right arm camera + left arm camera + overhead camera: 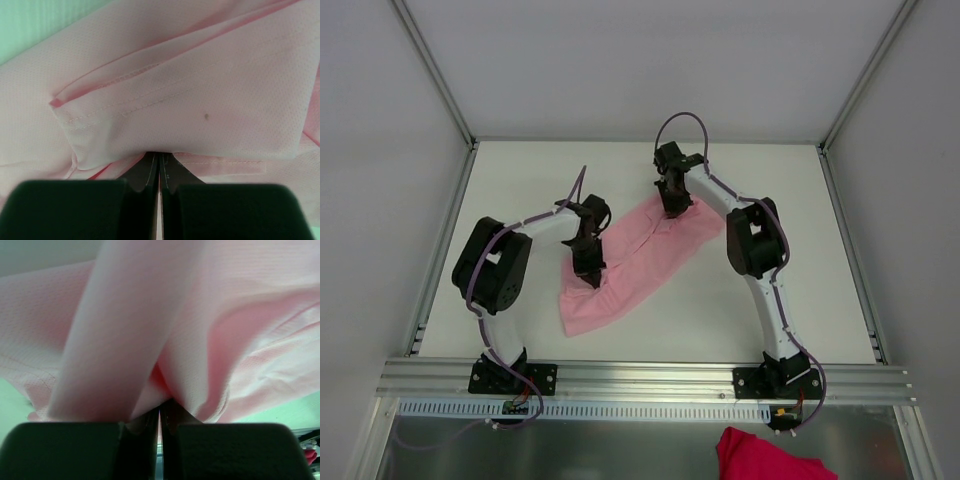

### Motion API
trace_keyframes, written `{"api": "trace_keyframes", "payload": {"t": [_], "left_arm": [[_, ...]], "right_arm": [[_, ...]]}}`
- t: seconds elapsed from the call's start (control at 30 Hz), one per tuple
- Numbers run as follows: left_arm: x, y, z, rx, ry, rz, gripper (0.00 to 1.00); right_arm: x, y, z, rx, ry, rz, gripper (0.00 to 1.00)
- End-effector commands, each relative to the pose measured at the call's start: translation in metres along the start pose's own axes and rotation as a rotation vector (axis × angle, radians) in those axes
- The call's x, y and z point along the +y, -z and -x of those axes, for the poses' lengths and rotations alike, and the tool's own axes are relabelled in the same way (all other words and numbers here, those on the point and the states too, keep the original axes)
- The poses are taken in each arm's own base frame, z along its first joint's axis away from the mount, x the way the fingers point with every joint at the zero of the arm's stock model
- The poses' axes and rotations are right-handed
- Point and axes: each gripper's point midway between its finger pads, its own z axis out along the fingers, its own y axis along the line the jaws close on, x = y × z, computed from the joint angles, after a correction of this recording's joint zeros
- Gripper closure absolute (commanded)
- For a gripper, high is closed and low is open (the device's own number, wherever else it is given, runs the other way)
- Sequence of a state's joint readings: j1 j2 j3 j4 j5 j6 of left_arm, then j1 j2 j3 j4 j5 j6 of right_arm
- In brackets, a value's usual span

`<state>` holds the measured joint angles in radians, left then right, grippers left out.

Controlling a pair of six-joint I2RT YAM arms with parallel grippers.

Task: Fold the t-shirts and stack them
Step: Rotate the tshirt 90 degrees

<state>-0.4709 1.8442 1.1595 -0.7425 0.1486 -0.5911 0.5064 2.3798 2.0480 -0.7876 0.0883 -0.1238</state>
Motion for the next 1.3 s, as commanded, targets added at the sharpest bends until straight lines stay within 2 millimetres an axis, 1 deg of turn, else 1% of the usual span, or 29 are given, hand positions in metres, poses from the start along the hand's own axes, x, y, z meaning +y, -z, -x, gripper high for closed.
{"api": "trace_keyframes", "payload": {"t": [0.0,0.03,0.07,0.17,0.27,0.4,0.43,0.47,0.5,0.6,0.73,0.77,0.83,0.97,1.07,1.13,1.17,1.2,1.23,1.27], "left_arm": [[-0.015,0.007,-0.012,0.007,-0.002,-0.032,1.00],[-0.019,0.008,-0.015,0.008,-0.010,-0.037,1.00],[-0.023,0.009,-0.018,0.008,-0.028,-0.038,1.00],[-0.033,0.011,-0.024,0.008,-0.051,-0.043,1.00],[-0.047,0.010,-0.031,0.008,-0.087,-0.057,1.00],[-0.069,0.006,-0.039,0.014,-0.135,-0.074,1.00],[-0.077,0.009,-0.037,0.003,-0.151,-0.088,1.00],[-0.083,0.008,-0.038,-0.001,-0.163,-0.095,1.00],[-0.092,0.008,-0.039,-0.004,-0.186,-0.104,1.00],[-0.110,0.004,-0.038,-0.005,-0.218,-0.120,1.00],[-0.127,-0.005,-0.042,0.014,-0.253,-0.128,1.00],[-0.129,-0.008,-0.043,0.018,-0.257,-0.124,1.00],[-0.135,-0.008,-0.042,0.016,-0.265,-0.131,1.00],[-0.137,-0.008,-0.047,0.018,-0.283,-0.129,1.00],[-0.133,-0.008,-0.050,0.019,-0.287,-0.121,1.00],[-0.130,-0.008,-0.050,0.015,-0.294,-0.116,1.00],[-0.131,-0.004,-0.049,0.004,-0.298,-0.119,1.00],[-0.131,-0.001,-0.048,-0.007,-0.304,-0.121,1.00],[-0.132,0.003,-0.047,-0.019,-0.316,-0.124,1.00],[-0.136,0.012,-0.042,-0.050,-0.327,-0.138,0.99]], "right_arm": [[0.015,-0.004,0.021,-0.057,0.024,0.078,0.99],[0.017,-0.004,0.023,-0.062,0.027,0.086,0.99],[0.024,-0.005,0.025,-0.063,0.030,0.123,0.99],[0.031,-0.004,0.031,-0.079,0.032,0.163,0.99],[0.043,-0.002,0.036,-0.099,0.044,0.228,0.99],[0.057,-0.002,0.039,-0.111,0.051,0.308,0.99],[0.063,-0.001,0.038,-0.105,0.056,0.346,0.99],[0.066,0.000,0.037,-0.101,0.055,0.361,0.99],[0.069,0.001,0.038,-0.101,0.055,0.383,0.99],[0.073,0.000,0.035,-0.094,0.057,0.407,0.99],[0.075,0.000,0.032,-0.085,0.069,0.424,0.99],[0.076,-0.001,0.031,-0.082,0.072,0.430,0.99],[0.075,-0.002,0.030,-0.079,0.071,0.432,0.99],[0.072,-0.005,0.026,-0.067,0.074,0.418,0.99],[0.062,-0.002,0.030,-0.088,0.080,0.357,0.99],[0.054,0.004,0.036,-0.117,0.084,0.315,0.99],[0.044,0.014,0.043,-0.147,0.081,0.264,0.98],[0.041,0.022,0.048,-0.168,0.084,0.245,0.93],[0.037,0.029,0.053,-0.191,0.090,0.223,0.83],[0.033,0.049,0.062,-0.240,0.094,0.206,0.55]]}}
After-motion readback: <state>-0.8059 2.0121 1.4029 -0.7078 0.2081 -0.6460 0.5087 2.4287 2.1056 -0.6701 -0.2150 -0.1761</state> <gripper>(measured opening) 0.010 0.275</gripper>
